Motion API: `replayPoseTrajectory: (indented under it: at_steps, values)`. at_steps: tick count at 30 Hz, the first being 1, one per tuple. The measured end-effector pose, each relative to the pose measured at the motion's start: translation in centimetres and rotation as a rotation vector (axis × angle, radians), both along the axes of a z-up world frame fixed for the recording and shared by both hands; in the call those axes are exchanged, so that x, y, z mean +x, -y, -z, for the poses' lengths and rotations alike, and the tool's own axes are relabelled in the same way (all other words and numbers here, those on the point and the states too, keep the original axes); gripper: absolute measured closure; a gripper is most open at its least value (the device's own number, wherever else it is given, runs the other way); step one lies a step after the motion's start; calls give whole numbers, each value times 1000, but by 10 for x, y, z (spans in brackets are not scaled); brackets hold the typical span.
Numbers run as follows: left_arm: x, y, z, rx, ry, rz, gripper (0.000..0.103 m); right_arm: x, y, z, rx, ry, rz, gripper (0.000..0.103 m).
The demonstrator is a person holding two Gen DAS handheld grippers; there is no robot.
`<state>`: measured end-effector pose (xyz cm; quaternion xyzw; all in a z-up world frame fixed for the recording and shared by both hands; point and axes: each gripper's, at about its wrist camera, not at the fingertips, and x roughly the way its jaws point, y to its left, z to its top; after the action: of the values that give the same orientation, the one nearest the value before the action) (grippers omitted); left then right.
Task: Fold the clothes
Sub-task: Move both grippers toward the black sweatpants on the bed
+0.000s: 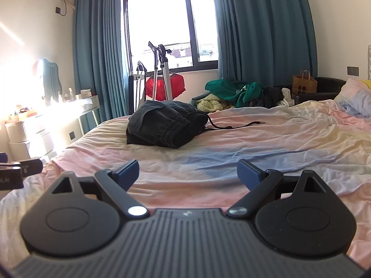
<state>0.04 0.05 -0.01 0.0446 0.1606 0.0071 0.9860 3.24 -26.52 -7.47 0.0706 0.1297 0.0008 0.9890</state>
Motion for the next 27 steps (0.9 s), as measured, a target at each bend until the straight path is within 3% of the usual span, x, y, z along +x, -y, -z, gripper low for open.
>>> replayPoseTrajectory:
  at_steps: [8,13,17,20,22,27]
  values:
    - [6,-7,2,0,0,-5,0,23,-9,-32,14,5,0,10]
    - [6,-9,-1,-23,8,-19,0,46,-17,-60,-4,65,-29,10]
    - [12,-10,4,-25,5,-40,0,43,-19,-33,-26,80,-34,10]
    - [18,-12,8,-36,8,-58,0,44,-16,-4,9,-31,-19,10]
    - [22,-15,11,-50,9,-66,0,46,-19,-3,19,-53,-26,10]
    - [28,-15,17,-34,11,-88,0,41,-23,-16,-3,34,-43,10]
